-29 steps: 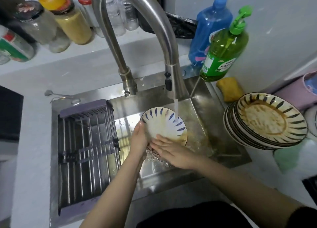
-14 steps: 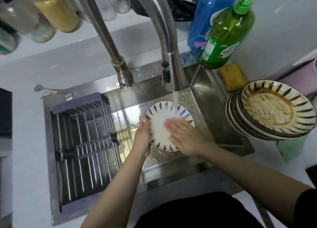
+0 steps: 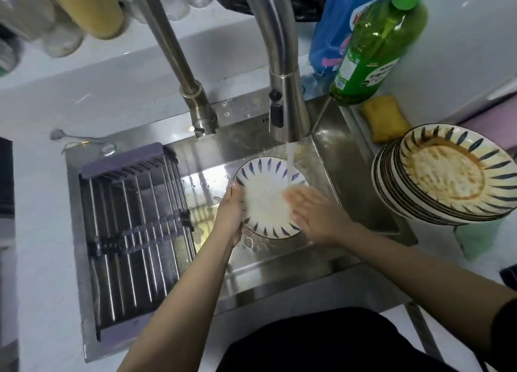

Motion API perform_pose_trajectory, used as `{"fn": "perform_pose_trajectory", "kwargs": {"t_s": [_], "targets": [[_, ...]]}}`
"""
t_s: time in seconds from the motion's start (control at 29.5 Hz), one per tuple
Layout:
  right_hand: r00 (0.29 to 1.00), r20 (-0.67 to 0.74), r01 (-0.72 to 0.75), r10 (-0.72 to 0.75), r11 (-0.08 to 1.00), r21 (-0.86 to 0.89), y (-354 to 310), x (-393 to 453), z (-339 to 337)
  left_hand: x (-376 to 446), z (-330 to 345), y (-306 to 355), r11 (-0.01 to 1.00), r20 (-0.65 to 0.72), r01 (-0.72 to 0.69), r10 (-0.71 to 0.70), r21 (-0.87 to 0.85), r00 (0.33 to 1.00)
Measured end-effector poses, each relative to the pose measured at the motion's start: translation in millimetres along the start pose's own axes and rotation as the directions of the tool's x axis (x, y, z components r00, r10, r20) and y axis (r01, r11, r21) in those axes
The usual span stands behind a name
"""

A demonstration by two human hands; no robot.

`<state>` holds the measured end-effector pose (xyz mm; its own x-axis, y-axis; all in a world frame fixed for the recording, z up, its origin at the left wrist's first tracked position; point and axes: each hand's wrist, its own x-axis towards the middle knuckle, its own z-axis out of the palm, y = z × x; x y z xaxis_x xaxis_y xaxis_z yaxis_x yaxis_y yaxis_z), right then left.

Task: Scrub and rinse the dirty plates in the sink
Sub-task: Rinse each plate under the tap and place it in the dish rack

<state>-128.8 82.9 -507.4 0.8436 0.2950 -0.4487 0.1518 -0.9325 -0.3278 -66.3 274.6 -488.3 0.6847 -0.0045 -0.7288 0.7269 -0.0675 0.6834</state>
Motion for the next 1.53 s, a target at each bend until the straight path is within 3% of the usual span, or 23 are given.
{"fn": "perform_pose_trajectory", "kwargs": {"t_s": [0.07,0.1,0.17,0.24,0.34,0.51,0.58,0.68,0.78,0.92,1.05,1.12,1.19,1.29,1.39,1.53], "targets": [[0.988,0.016,-0.153,0.153,0.988,0.037,-4,25,2,-9,5,-3,1.0,0.039,-0.002,0.002,0.006,0.999],[0.987,0.037,-0.159,0.156,0.983,0.094,-14,36,-1,-13,9,-2,0.999,0.039,-0.004,0.003,0.045,0.999],[0.999,0.038,-0.039,0.031,0.972,0.232,-43,45,-7,-15,14,1,0.994,0.078,-0.014,0.006,0.107,0.997],[0.993,0.036,0.095,-0.112,0.941,0.324,-63,31,-13,-9,12,1,1.0,0.097,0.009,-0.01,0.02,0.995],[0.968,0.126,0.165,-0.217,0.928,0.334,-42,1,-8,2,1,5,0.995,-0.025,0.015,-0.017,-0.097,1.0],[0.994,0.084,-0.076,0.075,0.997,0.01,-1,11,3,0,3,-4,0.998,-0.022,0.031,-0.032,-0.053,0.999],[0.988,0.071,-0.141,0.138,0.989,0.044,-14,29,-4,-1,4,-10,0.999,0.038,0.029,-0.028,-0.02,0.999],[0.998,0.047,-0.038,0.029,0.98,0.198,-44,45,-10,-5,6,-11,0.999,0.131,0.009,-0.014,0.04,0.991],[0.996,0.035,0.07,-0.082,0.963,0.261,-66,44,-8,-3,7,-5,0.993,0.225,0.091,-0.071,-0.078,0.972],[0.98,0.093,0.133,-0.176,0.927,0.351,-65,27,-21,5,7,-2,0.984,0.187,0.141,-0.12,-0.106,0.975],[0.937,0.223,0.213,-0.27,0.945,0.25,-38,-4,-32,8,4,-9,0.975,0.101,0.153,-0.138,-0.162,0.985],[0.946,0.248,0.189,-0.209,0.977,0.1,-16,-17,-28,13,-2,-12,0.983,0.082,0.12,-0.11,-0.138,0.991],[0.972,0.231,0.063,-0.046,0.996,-0.064,6,-15,-19,13,-2,-12,0.992,0.086,0.098,-0.091,-0.078,0.992],[0.984,0.143,-0.106,0.109,0.994,-0.027,1,11,-10,1,5,-15,0.996,0.145,0.085,-0.087,0.019,0.986],[0.996,0.086,-0.034,0.019,0.984,0.176,-34,32,-14,0,15,-10,0.995,0.172,0.049,-0.064,0.091,0.983],[0.972,0.105,0.185,-0.212,0.958,0.219,-48,14,-17,9,11,0,0.999,0.167,0.036,-0.037,0.007,0.985]]}}
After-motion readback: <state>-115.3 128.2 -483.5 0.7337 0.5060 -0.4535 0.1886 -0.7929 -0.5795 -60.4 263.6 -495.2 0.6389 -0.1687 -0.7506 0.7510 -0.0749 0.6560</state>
